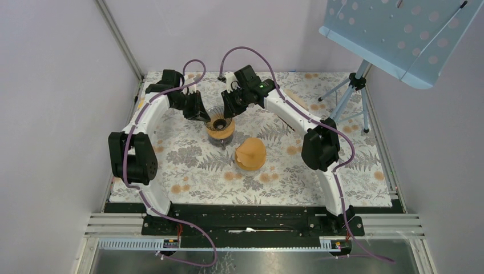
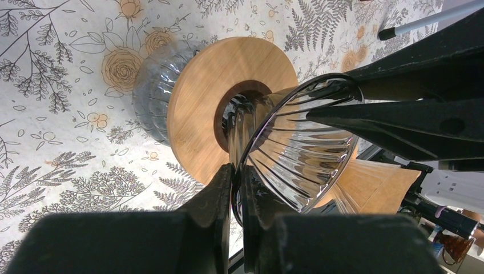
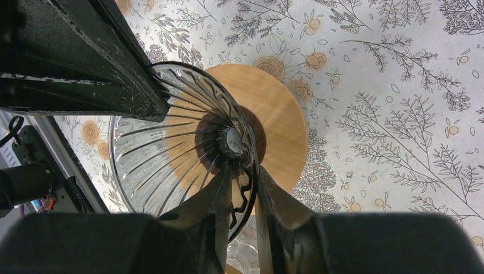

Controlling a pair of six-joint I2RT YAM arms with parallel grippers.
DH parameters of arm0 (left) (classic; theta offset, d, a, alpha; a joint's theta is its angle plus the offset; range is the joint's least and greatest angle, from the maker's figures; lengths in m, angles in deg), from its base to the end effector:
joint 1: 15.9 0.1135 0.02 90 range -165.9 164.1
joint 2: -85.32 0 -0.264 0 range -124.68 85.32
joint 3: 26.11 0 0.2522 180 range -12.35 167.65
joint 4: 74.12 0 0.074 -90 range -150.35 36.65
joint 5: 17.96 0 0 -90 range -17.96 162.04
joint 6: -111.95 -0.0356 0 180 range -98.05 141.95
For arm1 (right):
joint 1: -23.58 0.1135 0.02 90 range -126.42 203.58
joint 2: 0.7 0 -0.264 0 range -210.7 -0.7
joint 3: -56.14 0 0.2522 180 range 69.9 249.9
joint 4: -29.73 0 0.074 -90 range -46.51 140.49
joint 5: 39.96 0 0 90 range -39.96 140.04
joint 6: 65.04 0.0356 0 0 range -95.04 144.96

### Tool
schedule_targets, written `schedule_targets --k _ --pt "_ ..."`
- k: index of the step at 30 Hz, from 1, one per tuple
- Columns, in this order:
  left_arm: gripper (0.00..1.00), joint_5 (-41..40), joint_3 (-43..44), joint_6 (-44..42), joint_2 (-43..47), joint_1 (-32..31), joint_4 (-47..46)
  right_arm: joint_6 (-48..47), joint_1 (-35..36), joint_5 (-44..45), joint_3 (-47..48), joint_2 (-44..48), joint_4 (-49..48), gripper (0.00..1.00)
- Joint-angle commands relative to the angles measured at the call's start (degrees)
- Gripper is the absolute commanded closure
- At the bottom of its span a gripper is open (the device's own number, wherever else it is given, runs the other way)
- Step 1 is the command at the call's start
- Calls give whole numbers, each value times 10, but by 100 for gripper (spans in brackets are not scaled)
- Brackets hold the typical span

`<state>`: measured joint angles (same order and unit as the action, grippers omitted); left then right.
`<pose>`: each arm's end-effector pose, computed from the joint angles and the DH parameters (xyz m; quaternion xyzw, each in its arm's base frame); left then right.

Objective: Place the coffee filter in the dripper
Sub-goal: Place the coffee dripper in the dripper holder.

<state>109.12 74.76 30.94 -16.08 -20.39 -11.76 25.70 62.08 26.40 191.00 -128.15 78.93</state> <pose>0.3682 -0.0504 0.2788 0.0383 0.9239 -0.3331 0.1844 0.3903 0.3287 0.2846 -0.3683 0.8183 0.3103 0.3138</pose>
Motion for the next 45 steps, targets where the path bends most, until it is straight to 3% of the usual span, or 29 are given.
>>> schedule_targets --k 1,16,26,30,37,45 --pt "100 1 27 -15 -14 1 -16 -35 5 11 -10 -24 64 73" --pt "88 -9 63 -15 -7 3 -5 -36 -3 14 69 -4 95 55" --pt "72 -10 89 -11 -6 4 2 -38 -5 19 79 16 101 48" --pt "67 -13 103 -13 -6 5 7 -41 -13 24 79 35 101 41" --pt "45 -25 148 -26 3 20 9 -56 -41 52 69 96 99 27" --pt "35 -27 154 -48 44 34 9 -102 -132 91 52 146 138 31"
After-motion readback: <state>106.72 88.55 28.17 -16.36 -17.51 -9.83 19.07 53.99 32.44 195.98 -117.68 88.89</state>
